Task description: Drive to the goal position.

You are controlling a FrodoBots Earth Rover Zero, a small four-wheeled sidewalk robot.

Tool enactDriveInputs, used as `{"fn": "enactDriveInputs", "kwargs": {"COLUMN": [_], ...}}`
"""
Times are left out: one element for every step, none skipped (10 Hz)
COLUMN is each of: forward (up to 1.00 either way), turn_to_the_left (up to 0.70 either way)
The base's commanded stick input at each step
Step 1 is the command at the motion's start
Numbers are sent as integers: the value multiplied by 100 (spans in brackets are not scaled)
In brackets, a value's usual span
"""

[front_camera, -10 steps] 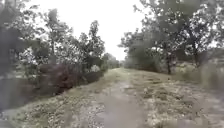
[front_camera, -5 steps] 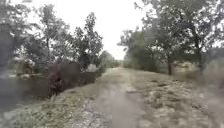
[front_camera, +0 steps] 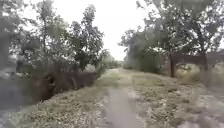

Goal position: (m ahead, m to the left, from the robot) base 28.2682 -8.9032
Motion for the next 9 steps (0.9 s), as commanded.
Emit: {"fn": "enactDriveInputs", "kwargs": {"forward": [70,70,70,70,70,70,70,70,70], "turn_to_the_left": [0,0,0,0,0,-14,-35,-35,-35]}}
